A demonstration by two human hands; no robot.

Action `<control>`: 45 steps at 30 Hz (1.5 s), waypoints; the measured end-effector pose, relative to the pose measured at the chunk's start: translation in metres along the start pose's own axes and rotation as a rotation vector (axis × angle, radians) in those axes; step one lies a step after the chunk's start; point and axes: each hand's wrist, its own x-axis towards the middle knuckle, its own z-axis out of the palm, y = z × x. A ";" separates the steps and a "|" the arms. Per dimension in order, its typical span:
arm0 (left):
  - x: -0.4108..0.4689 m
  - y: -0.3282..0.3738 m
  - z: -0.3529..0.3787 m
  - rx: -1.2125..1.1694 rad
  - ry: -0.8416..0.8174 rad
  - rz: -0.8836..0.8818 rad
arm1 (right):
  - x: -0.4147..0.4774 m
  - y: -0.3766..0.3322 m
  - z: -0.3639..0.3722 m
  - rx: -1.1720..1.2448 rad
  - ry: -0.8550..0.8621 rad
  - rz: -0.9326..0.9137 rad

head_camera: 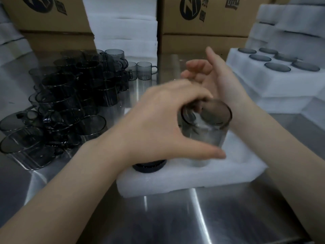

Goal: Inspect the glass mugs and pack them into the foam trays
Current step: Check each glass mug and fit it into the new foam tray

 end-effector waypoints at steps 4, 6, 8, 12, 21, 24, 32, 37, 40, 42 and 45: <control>-0.001 -0.003 0.006 -0.008 -0.218 -0.066 | -0.001 -0.001 0.001 -0.026 0.051 -0.019; -0.001 -0.008 0.003 0.005 -0.246 -0.072 | -0.001 0.001 0.002 -0.066 0.022 -0.030; -0.001 -0.011 0.002 0.024 -0.267 -0.080 | -0.002 0.002 0.004 -0.090 0.004 -0.038; -0.001 -0.009 0.011 0.100 -0.286 -0.100 | -0.002 0.002 0.005 -0.121 0.018 -0.050; -0.005 -0.014 0.012 0.095 -0.550 -0.200 | 0.000 0.003 0.006 -0.168 0.011 -0.077; -0.004 -0.014 0.012 0.071 -0.555 -0.248 | 0.000 0.003 0.006 -0.181 0.004 -0.084; -0.003 -0.005 0.025 0.138 -0.453 -0.217 | 0.000 0.004 0.005 -0.201 -0.004 -0.091; -0.007 -0.004 0.033 0.346 -0.575 -0.207 | 0.000 0.004 0.006 -0.218 -0.012 -0.091; -0.010 -0.003 0.033 0.366 -0.622 -0.243 | 0.000 0.005 0.006 -0.236 -0.020 -0.099; -0.011 0.000 0.034 0.359 -0.611 -0.261 | 0.000 0.005 0.006 -0.243 -0.027 -0.100; -0.011 0.003 0.037 0.409 -0.567 -0.265 | 0.000 0.006 0.005 -0.255 -0.035 -0.104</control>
